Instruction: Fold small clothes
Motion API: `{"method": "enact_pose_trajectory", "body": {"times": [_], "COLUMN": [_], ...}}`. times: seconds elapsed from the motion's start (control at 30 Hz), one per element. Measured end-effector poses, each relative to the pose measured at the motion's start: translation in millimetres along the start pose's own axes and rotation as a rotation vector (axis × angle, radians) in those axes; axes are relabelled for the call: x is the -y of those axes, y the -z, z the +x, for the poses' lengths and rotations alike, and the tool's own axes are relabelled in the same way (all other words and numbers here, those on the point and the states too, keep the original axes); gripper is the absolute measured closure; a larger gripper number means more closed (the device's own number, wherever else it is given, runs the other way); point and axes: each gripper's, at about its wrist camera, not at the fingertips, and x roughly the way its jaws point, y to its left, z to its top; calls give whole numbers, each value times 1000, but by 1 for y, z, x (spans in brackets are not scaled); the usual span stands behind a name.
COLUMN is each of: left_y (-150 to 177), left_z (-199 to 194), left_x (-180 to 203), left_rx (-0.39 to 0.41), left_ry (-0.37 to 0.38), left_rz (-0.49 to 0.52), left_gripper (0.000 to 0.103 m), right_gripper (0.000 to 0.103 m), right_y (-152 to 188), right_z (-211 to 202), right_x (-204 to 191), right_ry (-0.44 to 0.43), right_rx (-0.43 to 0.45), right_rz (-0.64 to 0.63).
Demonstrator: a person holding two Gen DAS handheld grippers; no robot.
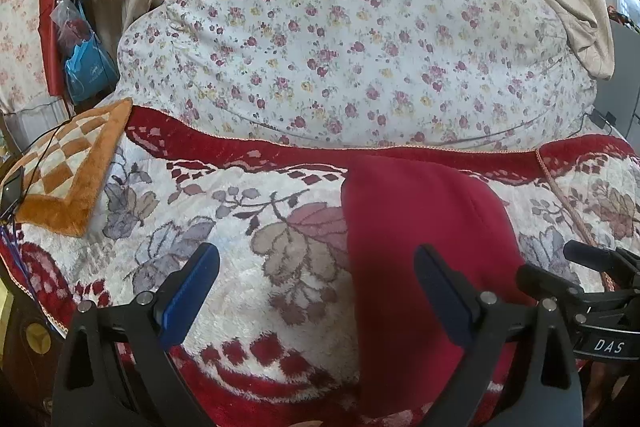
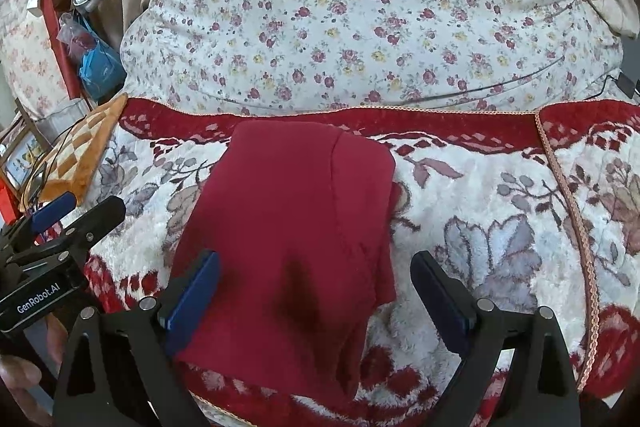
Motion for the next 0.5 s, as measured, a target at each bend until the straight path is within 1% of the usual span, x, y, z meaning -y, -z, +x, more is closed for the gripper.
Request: {"method": "enact_pose_trajectory", "body": {"times": [0.27,0.5], "left_y": [3,5], "left_z": [7,14], "left_x": [2,1], "left_rx": [-11,-33], "left_ry": [-4,8], "left_rz": [3,-3], "left_gripper": [6,6], "right_gripper": [5,5], "right_y": [1,2], "right_z": [4,8], "right_x": [0,1], "right_ry": [-3,2], "right_rx": [-14,-24], "right_rz": [-2,-2]}}
